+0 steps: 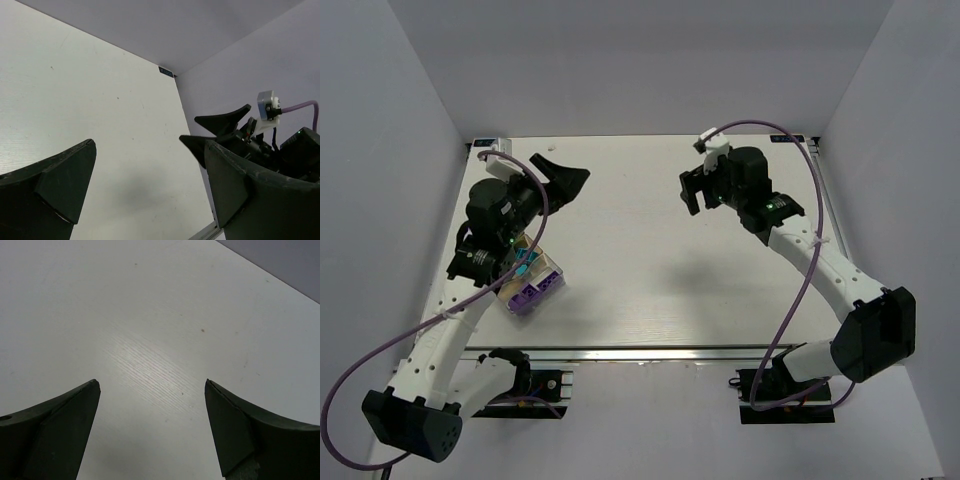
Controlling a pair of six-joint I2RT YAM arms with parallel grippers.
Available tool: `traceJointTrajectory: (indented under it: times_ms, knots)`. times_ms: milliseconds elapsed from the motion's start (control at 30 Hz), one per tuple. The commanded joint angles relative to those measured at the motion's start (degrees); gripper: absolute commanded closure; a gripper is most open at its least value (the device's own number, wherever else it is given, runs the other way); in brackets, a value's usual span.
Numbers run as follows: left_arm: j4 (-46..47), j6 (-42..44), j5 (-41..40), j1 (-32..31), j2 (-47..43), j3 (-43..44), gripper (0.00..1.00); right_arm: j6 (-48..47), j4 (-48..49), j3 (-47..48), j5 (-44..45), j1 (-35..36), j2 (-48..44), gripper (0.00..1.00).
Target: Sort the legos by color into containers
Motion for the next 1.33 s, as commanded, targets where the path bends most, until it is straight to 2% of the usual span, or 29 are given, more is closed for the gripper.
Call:
traceJointTrajectory:
  times_ms: [0, 400, 1300]
  knots:
    - [1.9, 1.19, 1.99, 0.36, -0.97, -1.08, 0.02, 2.14, -1.58, 1.5, 7.27, -1.22, -0.95, 0.11]
    - [-3.29, 2.08, 0.23, 0.36, -5.98, -3.63, 0.02, 3.55, -0.7, 1.32, 7.91, -2.63, -1.13, 0.1]
    - [-4.78, 2.25, -0.82, 0.36, -8.79, -6.1, 0.02, 3.63, -0.26, 0.54, 8.7, -2.89, -1.74, 0.1]
